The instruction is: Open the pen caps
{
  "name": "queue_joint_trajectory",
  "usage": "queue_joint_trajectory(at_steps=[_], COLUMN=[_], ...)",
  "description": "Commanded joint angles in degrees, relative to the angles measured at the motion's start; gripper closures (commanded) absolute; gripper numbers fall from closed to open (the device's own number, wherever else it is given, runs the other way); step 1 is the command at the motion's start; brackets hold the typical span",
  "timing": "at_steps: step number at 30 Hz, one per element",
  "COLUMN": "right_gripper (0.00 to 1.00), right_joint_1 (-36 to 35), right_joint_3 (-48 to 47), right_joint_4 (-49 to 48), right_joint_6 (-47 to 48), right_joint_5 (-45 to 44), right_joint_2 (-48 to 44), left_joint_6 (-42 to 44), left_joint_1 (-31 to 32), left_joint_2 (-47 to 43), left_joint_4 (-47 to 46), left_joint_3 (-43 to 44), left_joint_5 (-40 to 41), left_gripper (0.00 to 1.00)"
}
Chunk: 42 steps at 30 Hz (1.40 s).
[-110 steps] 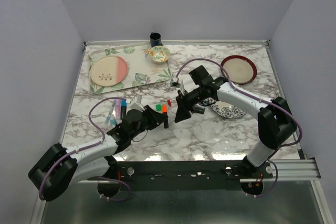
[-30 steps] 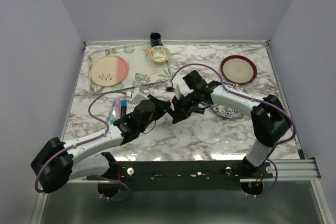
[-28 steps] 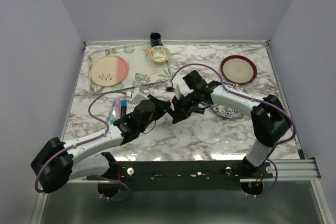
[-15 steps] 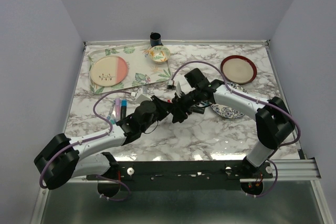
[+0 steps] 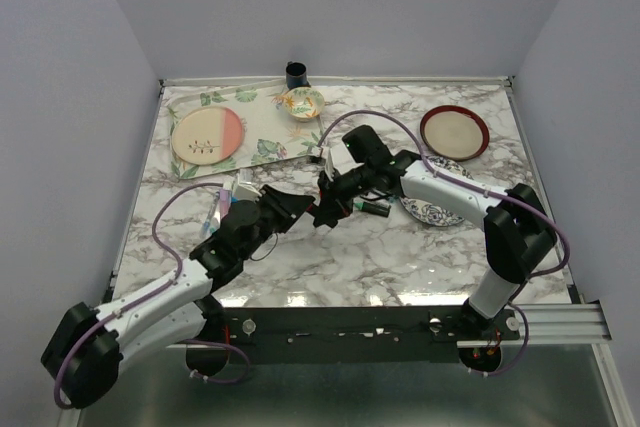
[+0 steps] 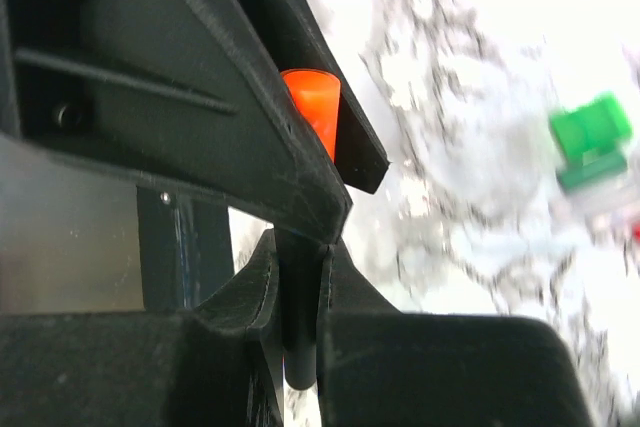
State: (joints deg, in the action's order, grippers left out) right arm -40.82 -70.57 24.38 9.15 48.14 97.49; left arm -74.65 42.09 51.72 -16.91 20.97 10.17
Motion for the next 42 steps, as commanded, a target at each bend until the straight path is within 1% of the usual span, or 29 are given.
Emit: queue_joint_trajectory(at_steps=[1, 3, 7, 10, 11, 17, 24, 31, 35, 38, 42], right_gripper=[0.99, 0.99, 0.99, 0.99, 0.99, 0.99, 0.99, 0.99, 0.99, 0.98, 0.93], right_joint_1=[0.65, 0.13, -0.14, -0.14, -0.14, -0.14, -0.14, -0.05, -0.14, -0.05, 0.04], right_joint_3=[-0.01, -0.19, -0.19, -0.27, -0.36, -0.98, -2.12, -2.38, -2.47, -2.47, -2.30], right_joint_4=[11.04, 11.92, 12.71, 13.41, 14.02, 16.31, 19.03, 19.74, 19.83, 19.48, 18.77], right_joint_6=[4.65, 5.44, 6.41, 7.20, 7.98, 10.71, 12.21, 12.39, 12.04, 11.60, 11.42], right_joint_5=[1.61, 1.17, -1.20, -4.88, -7.77, -17.53, -23.87, -27.83, -32.04, -34.68, -37.76], right_joint_2=[1.03, 1.38, 1.38, 1.03, 1.12, 1.38, 4.28, 5.60, 7.35, 8.24, 8.94], left_joint_6=[0.91, 1.26, 0.91, 1.35, 1.70, 2.58, 3.37, 5.48, 5.66, 5.92, 6.71], left_joint_1=[-11.93, -13.51, -14.40, -14.66, -14.66, -14.66, -14.66, -14.58, -14.40, -13.96, -13.35], left_joint_2=[-11.18, -12.61, -13.32, -12.70, -12.35, -10.51, -9.80, -5.33, -3.13, -1.10, 3.11], left_joint_4=[14.34, 15.50, 15.41, 14.80, 14.71, 14.09, 14.01, 13.13, 11.64, 10.32, 8.30], left_joint_3=[-4.97, -5.76, -7.17, -7.61, -7.61, -9.28, -11.30, -10.60, -10.60, -10.25, -8.59], left_joint_5=[13.38, 12.68, 10.66, 9.69, 8.82, 4.60, 1.96, -0.33, -1.03, -1.21, -1.38], left_gripper=[1.00, 1.00, 1.00, 1.00, 1.00, 1.00, 1.00, 1.00, 1.00, 1.00, 1.00])
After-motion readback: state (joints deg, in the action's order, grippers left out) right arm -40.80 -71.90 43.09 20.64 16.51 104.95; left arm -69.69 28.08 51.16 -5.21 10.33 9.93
